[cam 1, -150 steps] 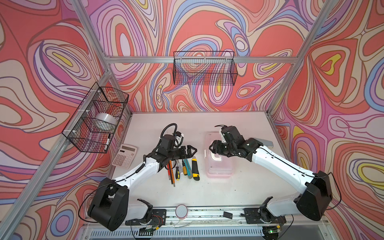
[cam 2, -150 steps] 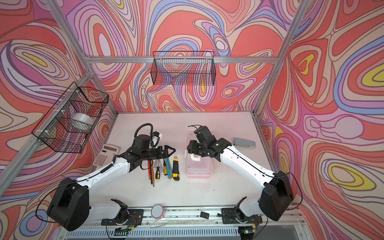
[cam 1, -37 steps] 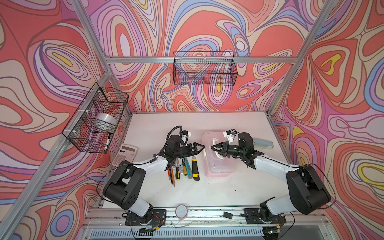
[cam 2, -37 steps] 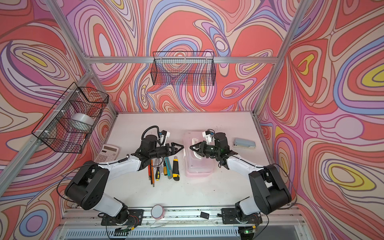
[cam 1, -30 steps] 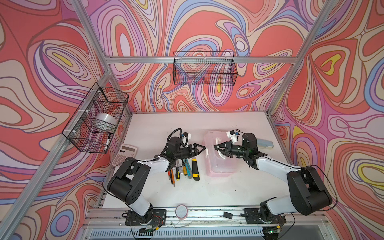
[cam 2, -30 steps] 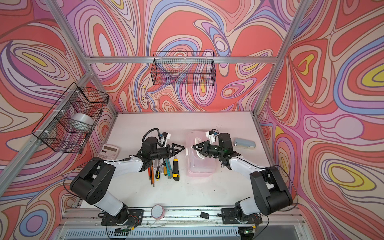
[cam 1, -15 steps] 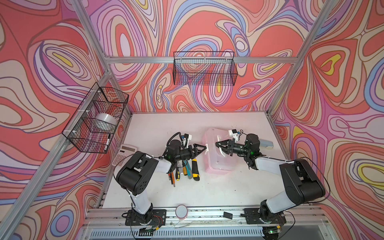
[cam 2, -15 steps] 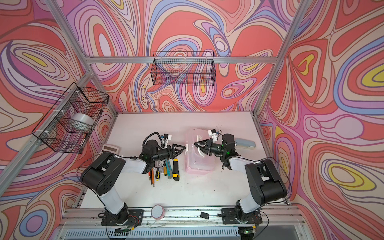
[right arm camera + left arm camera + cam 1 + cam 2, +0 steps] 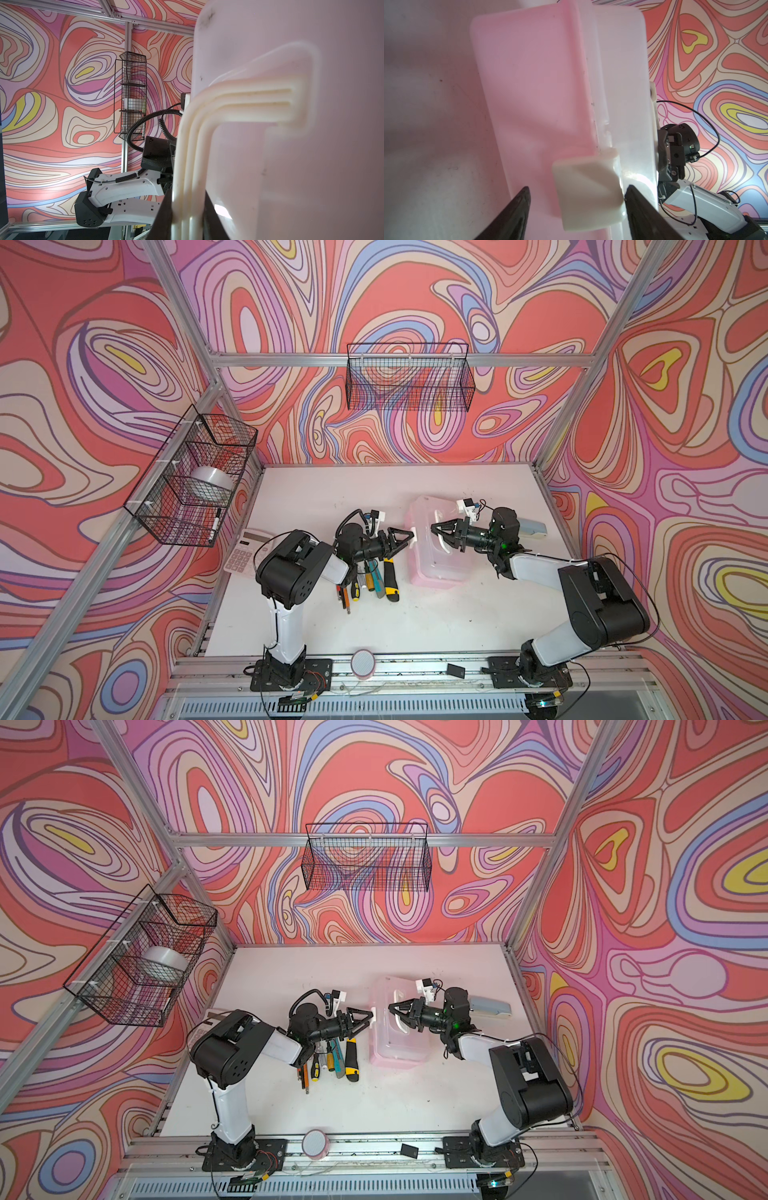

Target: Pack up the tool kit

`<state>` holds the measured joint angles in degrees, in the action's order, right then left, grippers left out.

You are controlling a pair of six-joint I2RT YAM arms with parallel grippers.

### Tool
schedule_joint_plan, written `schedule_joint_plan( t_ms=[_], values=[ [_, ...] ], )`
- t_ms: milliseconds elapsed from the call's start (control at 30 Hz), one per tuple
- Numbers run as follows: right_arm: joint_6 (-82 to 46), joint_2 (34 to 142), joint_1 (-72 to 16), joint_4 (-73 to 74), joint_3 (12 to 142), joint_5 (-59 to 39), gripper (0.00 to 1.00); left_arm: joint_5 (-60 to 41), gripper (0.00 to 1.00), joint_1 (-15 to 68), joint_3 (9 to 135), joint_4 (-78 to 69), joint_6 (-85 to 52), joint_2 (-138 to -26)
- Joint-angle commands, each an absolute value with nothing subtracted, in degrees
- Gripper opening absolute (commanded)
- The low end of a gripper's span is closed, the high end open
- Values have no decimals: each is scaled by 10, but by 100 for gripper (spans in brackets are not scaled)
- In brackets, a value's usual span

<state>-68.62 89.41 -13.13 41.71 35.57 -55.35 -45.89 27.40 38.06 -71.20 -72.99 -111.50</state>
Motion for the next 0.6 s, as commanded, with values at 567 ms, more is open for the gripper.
schedule_joint_plan(
  t_ms=[567],
  values=[
    [-628, 953, -131, 393, 351, -539, 0, -528, 73, 248, 438, -782, -820, -1023]
  ],
)
